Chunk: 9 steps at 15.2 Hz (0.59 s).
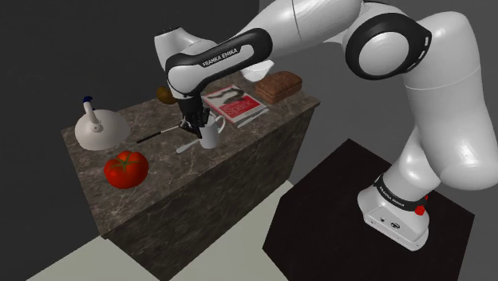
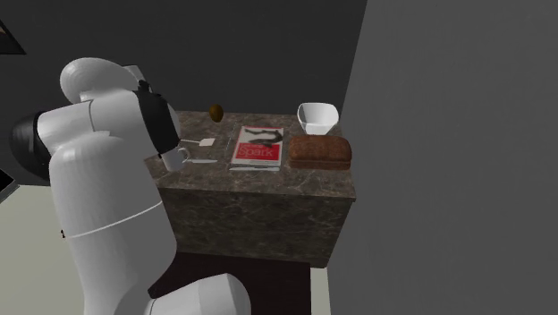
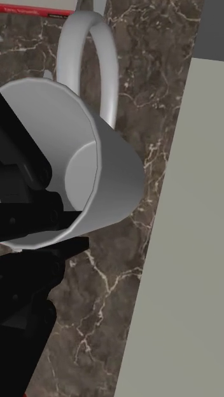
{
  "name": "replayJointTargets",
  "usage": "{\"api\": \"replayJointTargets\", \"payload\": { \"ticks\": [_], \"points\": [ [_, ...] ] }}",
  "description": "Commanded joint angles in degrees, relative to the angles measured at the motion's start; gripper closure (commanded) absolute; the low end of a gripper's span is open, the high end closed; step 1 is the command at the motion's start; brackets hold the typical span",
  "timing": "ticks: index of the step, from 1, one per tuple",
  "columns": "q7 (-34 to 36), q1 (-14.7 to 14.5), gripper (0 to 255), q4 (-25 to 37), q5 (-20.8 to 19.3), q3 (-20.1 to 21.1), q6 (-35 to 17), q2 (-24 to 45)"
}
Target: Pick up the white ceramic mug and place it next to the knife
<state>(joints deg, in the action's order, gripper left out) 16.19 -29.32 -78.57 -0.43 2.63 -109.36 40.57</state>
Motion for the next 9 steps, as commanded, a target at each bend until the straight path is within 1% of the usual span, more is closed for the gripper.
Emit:
{"api": "replayJointTargets", "payload": {
  "ticks": [1, 9],
  "points": [
    [0.02, -0.03, 255, -0.19, -0.03, -0.02, -1.01, 0.79],
    [-0.01, -0.08, 255, -1.15, -0.12, -0.09, -5.17, 3.99]
  ]
}}
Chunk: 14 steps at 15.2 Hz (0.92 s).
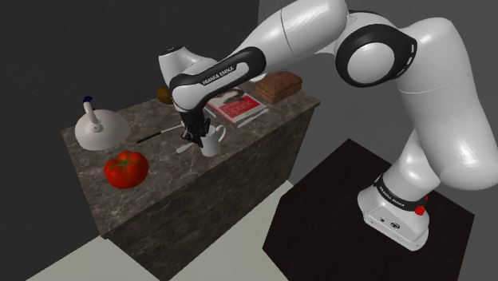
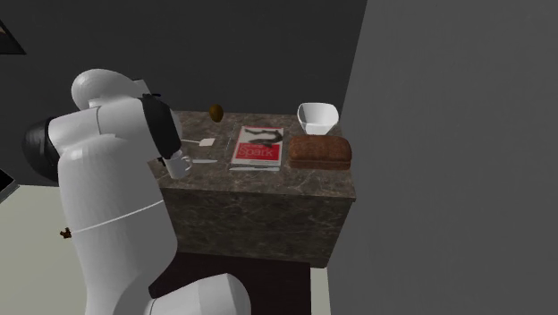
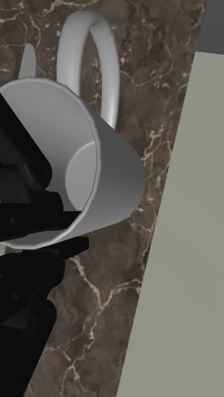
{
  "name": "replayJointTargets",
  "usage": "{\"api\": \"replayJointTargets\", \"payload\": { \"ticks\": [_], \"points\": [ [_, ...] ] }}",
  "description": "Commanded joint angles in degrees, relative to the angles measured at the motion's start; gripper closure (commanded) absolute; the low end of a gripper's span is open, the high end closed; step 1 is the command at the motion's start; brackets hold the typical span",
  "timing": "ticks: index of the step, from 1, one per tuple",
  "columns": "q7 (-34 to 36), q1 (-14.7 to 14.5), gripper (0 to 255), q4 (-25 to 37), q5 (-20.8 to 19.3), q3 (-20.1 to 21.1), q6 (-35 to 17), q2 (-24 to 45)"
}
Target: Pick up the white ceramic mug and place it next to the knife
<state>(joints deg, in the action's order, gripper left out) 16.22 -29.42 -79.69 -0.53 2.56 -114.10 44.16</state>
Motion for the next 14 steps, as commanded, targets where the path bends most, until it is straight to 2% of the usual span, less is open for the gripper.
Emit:
{"api": "replayJointTargets", "payload": {
  "ticks": [1, 10, 11, 14],
  "points": [
    [-0.04, 0.01, 255, -0.08, -0.03, -0.03, -0.93, 0.83],
    [-0.05, 0.00, 255, -0.09, -0.04, -0.04, -1.53, 1.41],
    [-0.05, 0.00, 0, -0.09, -0.04, -0.04, -1.53, 1.41],
    [-0.05, 0.00, 0, -0.09, -0.04, -0.04, -1.53, 1.41]
  ]
}}
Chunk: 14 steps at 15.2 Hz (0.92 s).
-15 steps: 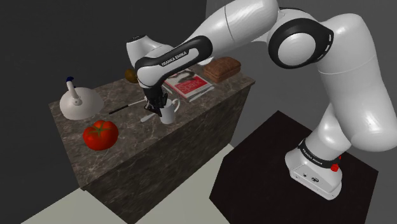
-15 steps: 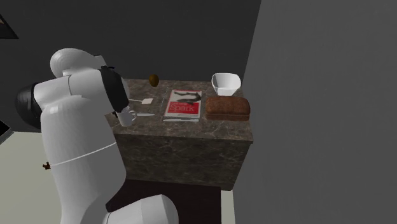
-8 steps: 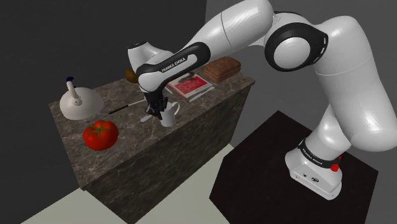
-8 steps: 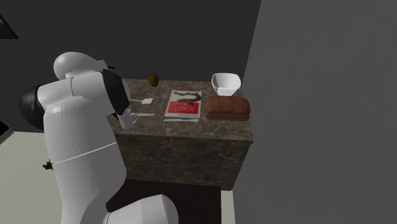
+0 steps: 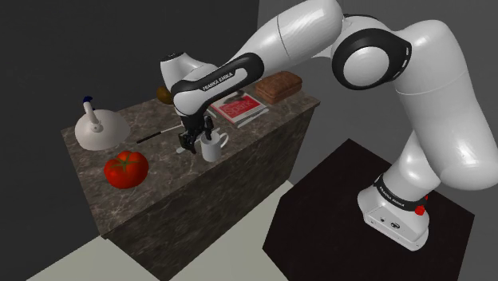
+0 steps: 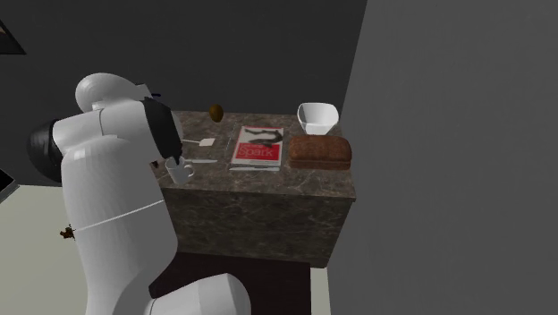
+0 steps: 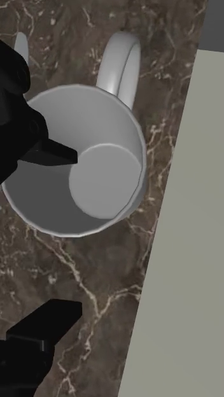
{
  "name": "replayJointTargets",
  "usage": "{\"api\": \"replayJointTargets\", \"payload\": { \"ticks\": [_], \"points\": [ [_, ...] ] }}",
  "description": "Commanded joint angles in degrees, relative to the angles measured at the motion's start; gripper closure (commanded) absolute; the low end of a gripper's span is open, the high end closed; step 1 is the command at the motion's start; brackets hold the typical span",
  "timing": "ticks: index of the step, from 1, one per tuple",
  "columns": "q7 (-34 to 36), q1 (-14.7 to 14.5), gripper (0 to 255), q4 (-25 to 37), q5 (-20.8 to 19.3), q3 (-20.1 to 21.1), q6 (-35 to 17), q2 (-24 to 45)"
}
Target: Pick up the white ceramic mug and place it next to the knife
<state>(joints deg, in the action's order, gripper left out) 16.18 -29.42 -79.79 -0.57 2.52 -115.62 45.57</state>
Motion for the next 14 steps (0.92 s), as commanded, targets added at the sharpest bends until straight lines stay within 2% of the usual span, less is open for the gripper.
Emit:
{"api": "replayJointTargets", "payload": {
  "ticks": [1, 2, 6, 14],
  "points": [
    [0.00, 0.00, 0, 0.00, 0.00, 0.00, 0.00, 0.00],
    [0.00, 0.00, 0, 0.00, 0.00, 0.00, 0.00, 0.00],
    [-0.04, 0.05, 0, 4.06, 0.07, 0.04, 6.10, -2.04],
    [-0.04, 0.05, 0, 4.06, 0.07, 0.04, 6.10, -2.04]
  ]
}}
